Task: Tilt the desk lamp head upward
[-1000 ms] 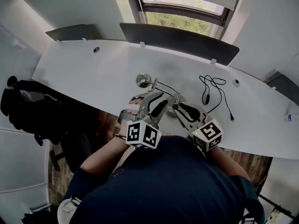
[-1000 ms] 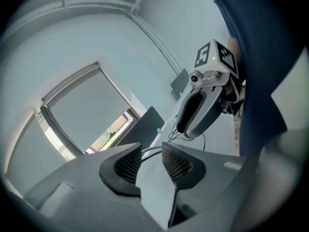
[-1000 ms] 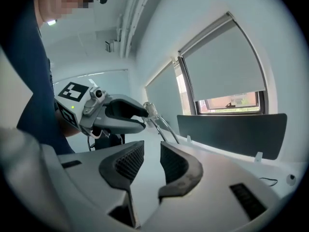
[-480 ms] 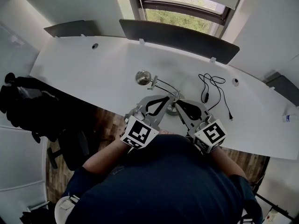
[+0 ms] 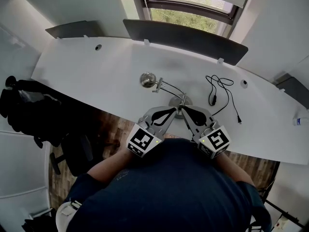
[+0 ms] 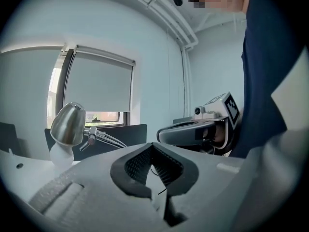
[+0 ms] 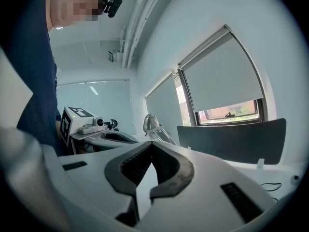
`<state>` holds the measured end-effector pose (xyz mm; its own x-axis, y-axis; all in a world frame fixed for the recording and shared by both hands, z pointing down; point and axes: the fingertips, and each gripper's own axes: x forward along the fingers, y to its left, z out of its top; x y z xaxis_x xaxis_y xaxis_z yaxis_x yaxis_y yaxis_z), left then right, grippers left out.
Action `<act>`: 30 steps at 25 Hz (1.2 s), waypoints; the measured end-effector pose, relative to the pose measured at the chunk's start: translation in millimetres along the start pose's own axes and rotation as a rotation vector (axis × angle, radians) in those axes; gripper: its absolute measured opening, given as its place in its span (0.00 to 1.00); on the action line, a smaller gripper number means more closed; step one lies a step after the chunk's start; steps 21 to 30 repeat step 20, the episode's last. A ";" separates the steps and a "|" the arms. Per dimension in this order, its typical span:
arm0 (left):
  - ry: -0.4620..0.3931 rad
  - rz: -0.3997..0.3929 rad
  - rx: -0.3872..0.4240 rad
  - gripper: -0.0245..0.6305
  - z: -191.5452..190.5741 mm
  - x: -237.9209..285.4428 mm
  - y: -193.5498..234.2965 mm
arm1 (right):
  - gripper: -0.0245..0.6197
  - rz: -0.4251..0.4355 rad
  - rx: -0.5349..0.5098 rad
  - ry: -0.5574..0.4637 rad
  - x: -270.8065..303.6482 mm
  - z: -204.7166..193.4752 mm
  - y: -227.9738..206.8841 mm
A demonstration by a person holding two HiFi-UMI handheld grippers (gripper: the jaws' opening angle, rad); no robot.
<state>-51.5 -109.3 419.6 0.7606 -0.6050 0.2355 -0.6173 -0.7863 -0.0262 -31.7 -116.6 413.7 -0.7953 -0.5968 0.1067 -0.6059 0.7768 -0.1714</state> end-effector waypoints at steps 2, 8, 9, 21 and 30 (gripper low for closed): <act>0.002 -0.004 0.012 0.05 0.3 0.9 -2.1 | 0.05 0.003 -0.004 0.004 1.3 0.1 1.0; 0.005 -0.003 0.016 0.05 0.1 0.8 -1.5 | 0.05 0.008 -0.010 0.008 2.4 -0.8 0.4; 0.007 -0.003 0.018 0.05 0.5 0.8 -1.5 | 0.05 0.007 -0.008 0.009 2.6 -0.4 0.1; 0.013 -0.006 0.038 0.05 3.7 0.5 -3.4 | 0.05 0.011 0.000 0.009 3.1 2.2 0.3; 0.013 -0.006 0.038 0.05 3.7 0.5 -3.4 | 0.05 0.011 0.000 0.009 3.1 2.2 0.3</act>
